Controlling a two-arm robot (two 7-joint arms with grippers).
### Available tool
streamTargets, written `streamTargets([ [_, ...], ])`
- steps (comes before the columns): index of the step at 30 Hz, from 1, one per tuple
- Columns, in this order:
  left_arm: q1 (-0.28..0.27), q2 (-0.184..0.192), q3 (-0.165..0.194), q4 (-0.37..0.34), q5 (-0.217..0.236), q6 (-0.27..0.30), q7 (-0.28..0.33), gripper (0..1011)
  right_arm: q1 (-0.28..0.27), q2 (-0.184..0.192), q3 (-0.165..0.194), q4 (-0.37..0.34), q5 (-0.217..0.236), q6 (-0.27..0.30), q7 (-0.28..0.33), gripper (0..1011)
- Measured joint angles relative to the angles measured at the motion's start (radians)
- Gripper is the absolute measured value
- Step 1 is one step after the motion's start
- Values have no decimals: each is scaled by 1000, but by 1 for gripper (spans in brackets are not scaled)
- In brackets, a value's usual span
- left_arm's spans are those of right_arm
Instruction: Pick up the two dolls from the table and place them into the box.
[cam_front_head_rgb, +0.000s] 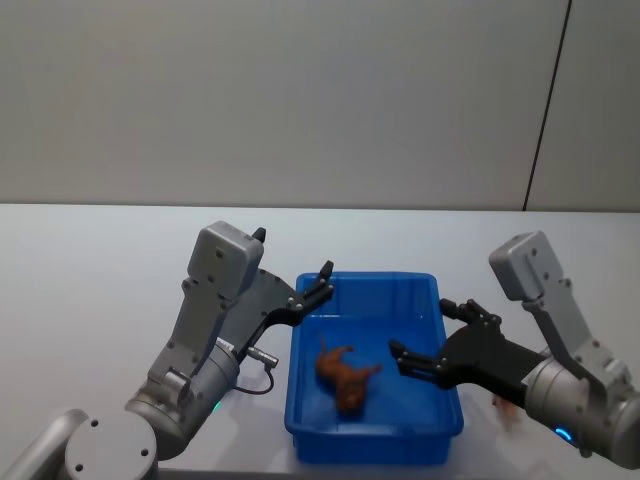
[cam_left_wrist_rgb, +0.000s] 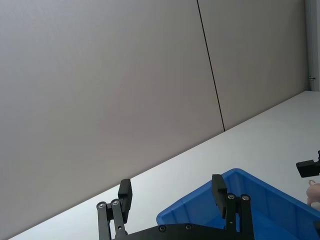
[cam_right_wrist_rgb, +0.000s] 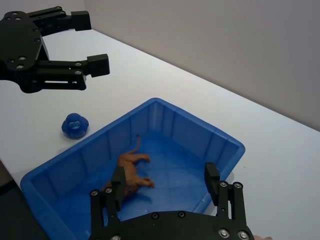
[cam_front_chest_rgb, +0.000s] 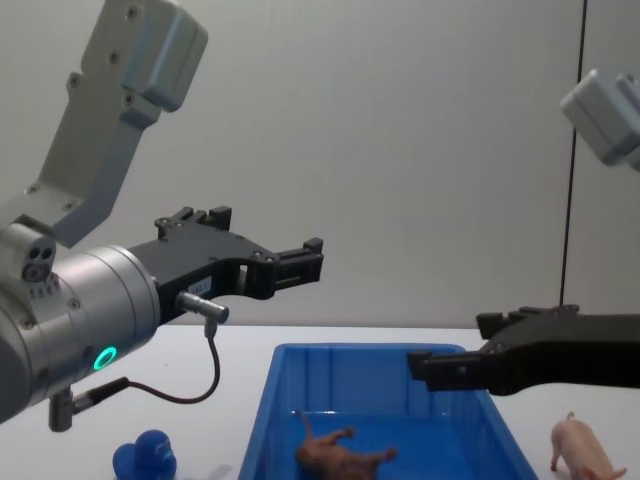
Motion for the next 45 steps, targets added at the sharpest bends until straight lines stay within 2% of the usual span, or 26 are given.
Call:
streamTargets([
  [3,0,0,0,0,0,0,0,1001,-3,5,4,0,0,-9,-5,1001],
  [11,0,0,0,0,0,0,0,1001,-18,40,30,-2,22,-35,-19,1001],
  [22,0,0,0,0,0,0,0,1001,-36,82,61,4,46,-35,-37,1001],
  [34,0,0,0,0,0,0,0,1001,-42,101,72,40,43,13,-56,1001],
  [45,0,0,0,0,0,0,0,1001,-36,96,66,80,25,68,-61,1001],
])
